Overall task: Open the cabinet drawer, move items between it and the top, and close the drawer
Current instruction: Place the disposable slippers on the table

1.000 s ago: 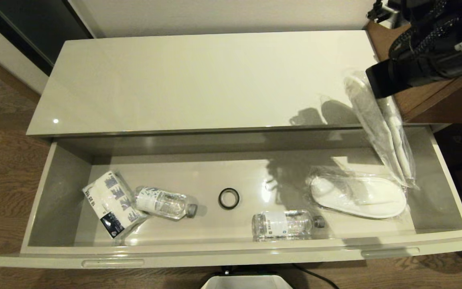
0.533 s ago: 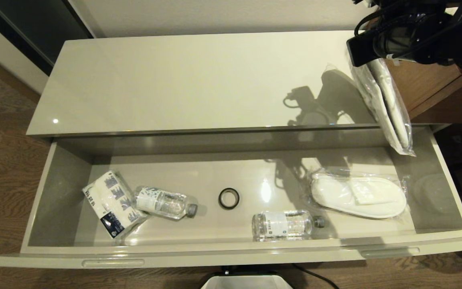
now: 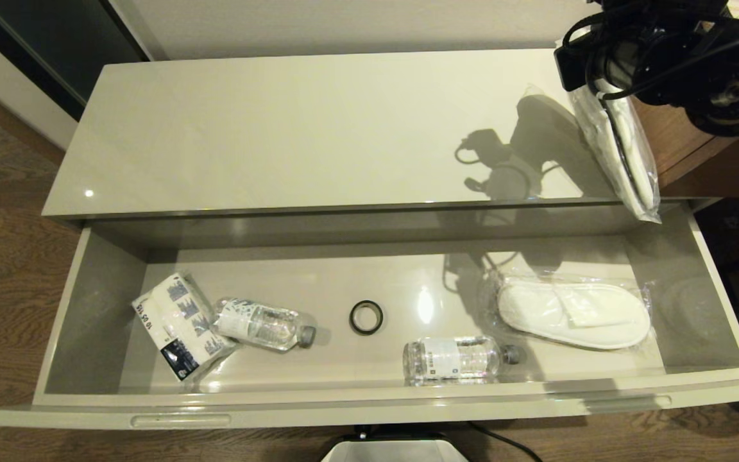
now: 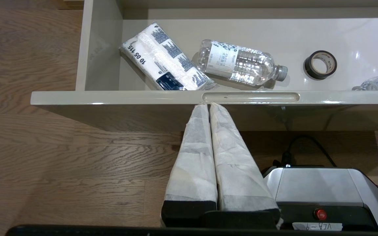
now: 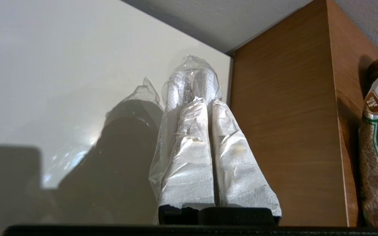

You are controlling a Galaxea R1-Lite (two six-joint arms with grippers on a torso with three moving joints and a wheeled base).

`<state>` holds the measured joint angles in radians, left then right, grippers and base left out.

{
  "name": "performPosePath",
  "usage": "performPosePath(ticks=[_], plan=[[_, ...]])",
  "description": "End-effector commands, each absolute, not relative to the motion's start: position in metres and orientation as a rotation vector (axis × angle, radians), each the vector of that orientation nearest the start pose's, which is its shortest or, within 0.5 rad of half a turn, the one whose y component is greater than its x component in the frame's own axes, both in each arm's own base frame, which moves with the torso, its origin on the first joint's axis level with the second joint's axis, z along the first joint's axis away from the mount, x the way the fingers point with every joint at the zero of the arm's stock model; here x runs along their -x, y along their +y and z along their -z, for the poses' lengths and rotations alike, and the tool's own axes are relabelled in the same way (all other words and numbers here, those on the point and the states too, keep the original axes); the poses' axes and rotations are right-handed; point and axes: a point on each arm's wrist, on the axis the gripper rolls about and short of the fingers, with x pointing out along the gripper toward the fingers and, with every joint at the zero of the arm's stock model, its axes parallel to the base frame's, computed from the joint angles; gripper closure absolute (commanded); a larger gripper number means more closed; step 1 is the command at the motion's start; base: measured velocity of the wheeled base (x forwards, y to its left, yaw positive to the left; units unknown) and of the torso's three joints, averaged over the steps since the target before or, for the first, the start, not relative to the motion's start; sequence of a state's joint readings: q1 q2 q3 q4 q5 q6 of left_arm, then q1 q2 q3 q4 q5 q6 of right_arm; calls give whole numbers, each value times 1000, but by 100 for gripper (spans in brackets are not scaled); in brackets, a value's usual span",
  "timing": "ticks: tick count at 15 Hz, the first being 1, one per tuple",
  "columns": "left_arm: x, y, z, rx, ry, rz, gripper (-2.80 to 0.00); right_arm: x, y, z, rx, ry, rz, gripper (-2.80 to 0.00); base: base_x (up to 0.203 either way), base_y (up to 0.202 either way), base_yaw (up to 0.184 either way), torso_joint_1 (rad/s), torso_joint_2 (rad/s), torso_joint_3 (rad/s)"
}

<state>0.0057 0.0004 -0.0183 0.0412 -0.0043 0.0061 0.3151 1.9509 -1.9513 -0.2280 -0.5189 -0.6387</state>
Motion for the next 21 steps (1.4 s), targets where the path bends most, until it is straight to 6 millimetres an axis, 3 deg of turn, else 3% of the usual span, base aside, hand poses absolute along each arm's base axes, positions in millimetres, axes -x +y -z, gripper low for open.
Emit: performPosePath(ticks=[1,5,9,21], plan=[[24,0,-76,-6,23,-1,0,-388,110,-361,560,-158,273,0,0,0,0,0,0,0],[24,0,-76,-6,23,-1,0,-422,111,-323,598,-90,278,0,0,0,0,0,0,0],[24,0,-76,-6,23,-1,0,-444,107,-292,632,0,316,0,0,0,0,0,0,0],[24,0,-76,-6,23,-1,0,-430,109,-320,640,-128,345,0,0,0,0,0,0,0]])
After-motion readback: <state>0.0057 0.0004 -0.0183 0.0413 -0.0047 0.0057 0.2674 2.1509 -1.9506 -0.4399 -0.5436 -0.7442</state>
